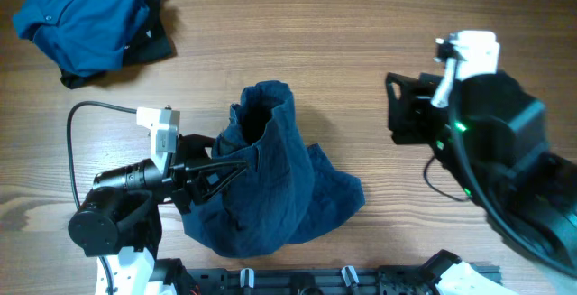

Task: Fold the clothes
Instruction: 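Release the right gripper and raise it away from the trousers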

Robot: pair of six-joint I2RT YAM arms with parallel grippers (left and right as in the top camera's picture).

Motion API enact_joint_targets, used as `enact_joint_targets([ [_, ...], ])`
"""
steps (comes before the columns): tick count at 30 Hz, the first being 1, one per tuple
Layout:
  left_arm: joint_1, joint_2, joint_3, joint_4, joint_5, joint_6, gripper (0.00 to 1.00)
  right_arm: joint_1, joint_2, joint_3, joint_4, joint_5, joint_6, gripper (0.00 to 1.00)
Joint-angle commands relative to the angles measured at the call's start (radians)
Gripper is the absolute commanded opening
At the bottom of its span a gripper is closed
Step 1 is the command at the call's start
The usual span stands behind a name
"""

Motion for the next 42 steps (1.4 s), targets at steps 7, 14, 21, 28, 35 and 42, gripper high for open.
enact_joint_targets([
  [7, 0.007, -0.007, 0.032, 0.008, 0.082, -0.003, 0.27, -0.019, 0.299, 0.015, 0.035, -0.078, -0.106, 0.63],
  [14, 0.016, -0.007, 0.032, 0.008, 0.111, -0.032, 0.23, -0.187, 0.49, 0.015, 0.067, -0.386, -0.216, 0.66],
  [21, 0.017, -0.007, 0.032, 0.008, 0.118, -0.032, 0.24, -0.33, 0.622, 0.015, 0.087, -0.818, -0.315, 0.65],
  [28, 0.016, -0.007, 0.032, 0.008, 0.151, -0.032, 0.24, -0.317, 0.694, 0.015, 0.059, -0.875, -0.398, 0.59],
  [35, 0.016, -0.007, 0.032, 0.008, 0.151, -0.041, 0.24, -0.274, 0.724, 0.015, 0.047, -0.881, -0.409, 0.59],
  [42, 0.016, -0.007, 0.032, 0.008, 0.151, -0.055, 0.23, -0.214, 0.779, 0.015, 0.047, -0.834, -0.374, 0.59],
])
